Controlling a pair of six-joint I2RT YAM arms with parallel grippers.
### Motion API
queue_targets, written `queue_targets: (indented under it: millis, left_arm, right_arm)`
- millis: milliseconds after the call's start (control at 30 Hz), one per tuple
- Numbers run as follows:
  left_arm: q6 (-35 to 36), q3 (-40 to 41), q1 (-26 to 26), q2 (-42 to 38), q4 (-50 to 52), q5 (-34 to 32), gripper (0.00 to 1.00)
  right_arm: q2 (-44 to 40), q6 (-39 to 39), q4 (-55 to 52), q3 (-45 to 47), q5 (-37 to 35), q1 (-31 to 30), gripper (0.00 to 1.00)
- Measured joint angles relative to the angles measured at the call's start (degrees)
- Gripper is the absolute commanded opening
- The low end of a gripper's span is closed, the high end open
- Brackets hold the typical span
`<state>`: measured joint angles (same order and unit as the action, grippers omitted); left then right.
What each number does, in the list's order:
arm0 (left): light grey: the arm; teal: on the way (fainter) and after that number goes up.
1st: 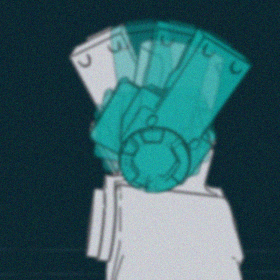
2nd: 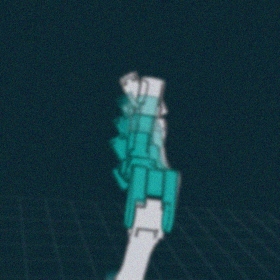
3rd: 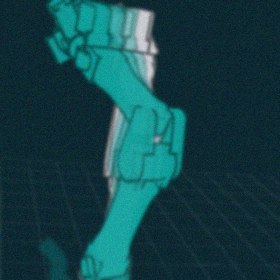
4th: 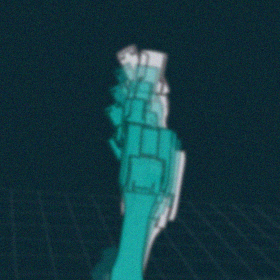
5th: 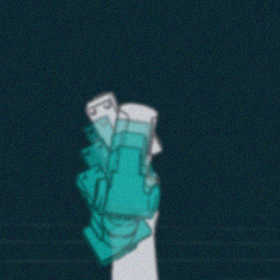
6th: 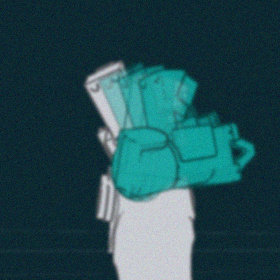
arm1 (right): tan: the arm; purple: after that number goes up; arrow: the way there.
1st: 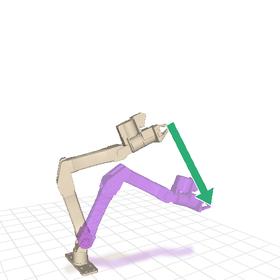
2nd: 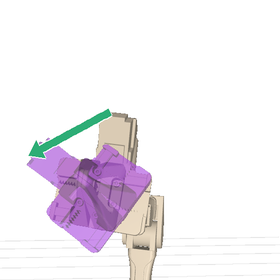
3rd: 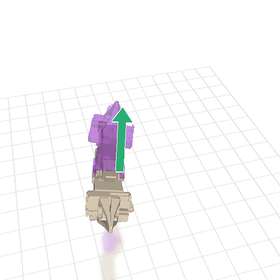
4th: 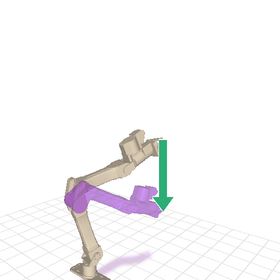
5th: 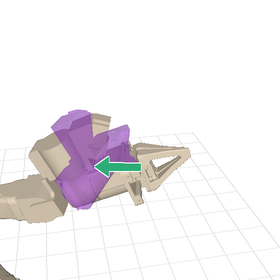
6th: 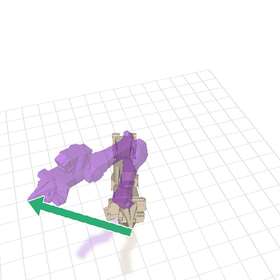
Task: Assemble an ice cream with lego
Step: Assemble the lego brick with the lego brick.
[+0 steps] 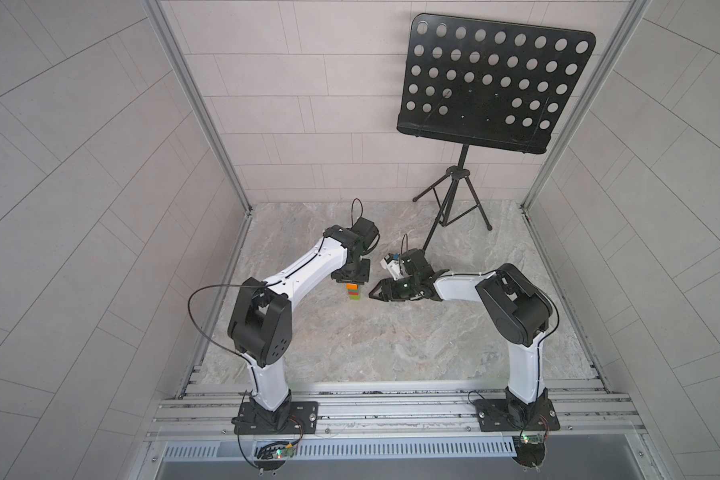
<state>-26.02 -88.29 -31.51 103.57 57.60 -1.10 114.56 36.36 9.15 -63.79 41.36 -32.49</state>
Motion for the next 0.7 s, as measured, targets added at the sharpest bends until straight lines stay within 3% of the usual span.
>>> queue_targets:
  millis: [700]
  left_arm:
    - [4.37, 7.82, 0.0, -5.7, -6.73, 1.07, 0.04]
  right_arm:
    - [0.2, -0.59, -0.57, -0.39, 0.24, -0.63, 0.57]
